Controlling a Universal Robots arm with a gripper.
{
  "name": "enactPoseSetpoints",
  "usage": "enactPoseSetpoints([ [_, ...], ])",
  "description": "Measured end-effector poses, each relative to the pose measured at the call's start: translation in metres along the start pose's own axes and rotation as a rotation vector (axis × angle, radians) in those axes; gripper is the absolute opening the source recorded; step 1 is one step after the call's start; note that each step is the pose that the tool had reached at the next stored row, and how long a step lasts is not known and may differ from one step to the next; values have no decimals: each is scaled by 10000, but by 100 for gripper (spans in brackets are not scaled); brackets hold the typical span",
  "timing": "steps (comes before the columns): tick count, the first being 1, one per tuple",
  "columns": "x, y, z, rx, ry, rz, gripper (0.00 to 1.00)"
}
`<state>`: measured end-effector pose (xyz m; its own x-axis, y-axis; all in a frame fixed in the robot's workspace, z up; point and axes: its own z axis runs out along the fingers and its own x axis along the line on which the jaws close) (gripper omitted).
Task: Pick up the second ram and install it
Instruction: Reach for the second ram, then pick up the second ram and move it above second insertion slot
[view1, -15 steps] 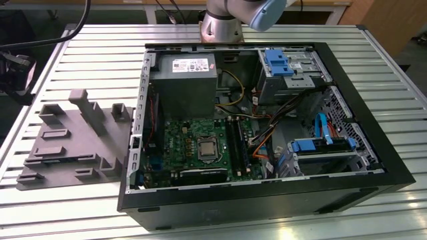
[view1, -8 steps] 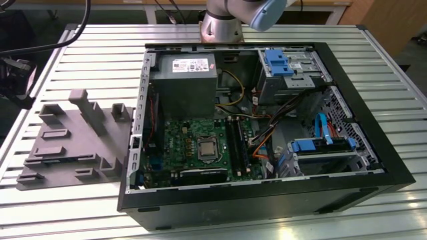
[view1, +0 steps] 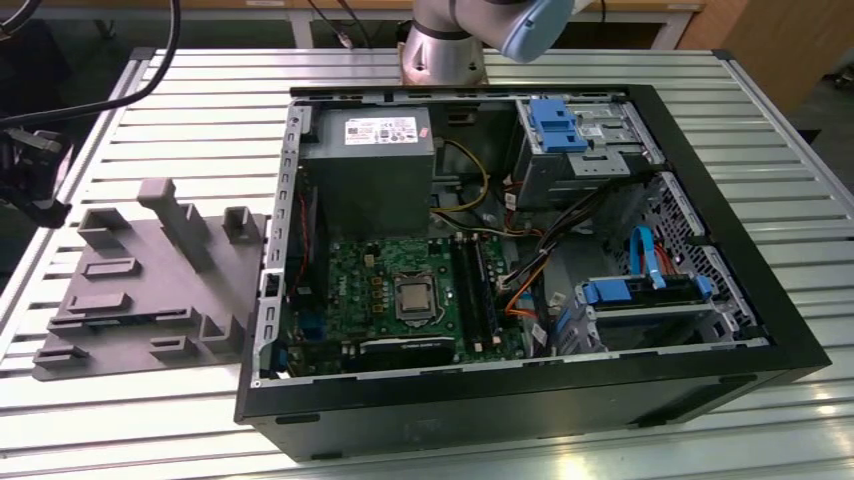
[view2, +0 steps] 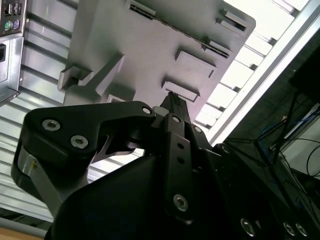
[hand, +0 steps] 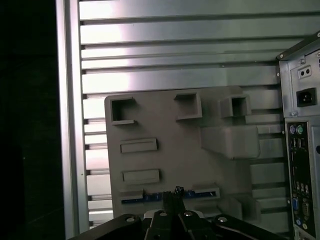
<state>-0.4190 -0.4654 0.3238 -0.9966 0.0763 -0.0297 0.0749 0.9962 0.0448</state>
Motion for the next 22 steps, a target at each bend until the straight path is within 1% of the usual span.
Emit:
enactPoseSetpoints([
  [6,-1,-54,34,0,0,-1,11],
  [10,0,-77,50,0,0,0,11],
  [14,-1,-88,59,0,0,-1,11],
  [22,0,-89,64,1,0,-1,11],
])
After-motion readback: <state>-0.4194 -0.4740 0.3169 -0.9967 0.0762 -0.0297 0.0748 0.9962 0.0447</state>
